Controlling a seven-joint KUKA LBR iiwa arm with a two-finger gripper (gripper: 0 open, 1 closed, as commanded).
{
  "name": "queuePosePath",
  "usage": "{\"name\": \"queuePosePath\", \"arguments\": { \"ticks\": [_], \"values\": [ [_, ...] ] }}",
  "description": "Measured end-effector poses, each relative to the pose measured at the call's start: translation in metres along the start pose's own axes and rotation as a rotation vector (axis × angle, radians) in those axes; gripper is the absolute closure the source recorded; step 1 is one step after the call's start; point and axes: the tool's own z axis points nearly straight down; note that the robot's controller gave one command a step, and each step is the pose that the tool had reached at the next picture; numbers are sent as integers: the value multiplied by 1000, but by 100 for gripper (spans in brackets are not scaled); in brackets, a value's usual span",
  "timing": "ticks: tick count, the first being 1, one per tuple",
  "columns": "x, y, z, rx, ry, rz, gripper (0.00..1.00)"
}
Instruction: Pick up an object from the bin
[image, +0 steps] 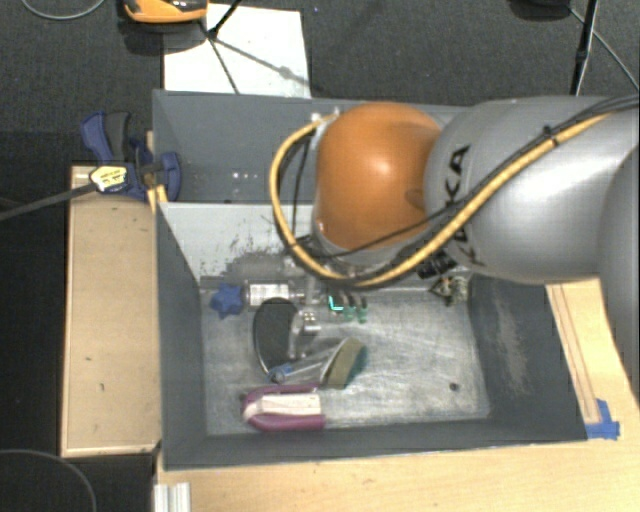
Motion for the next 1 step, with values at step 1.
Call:
{"name": "queuePosePath", "arguments": {
  "ticks": [1],
  "values": [
    [0,-35,130,-5,-15,282,0]
  ]
}}
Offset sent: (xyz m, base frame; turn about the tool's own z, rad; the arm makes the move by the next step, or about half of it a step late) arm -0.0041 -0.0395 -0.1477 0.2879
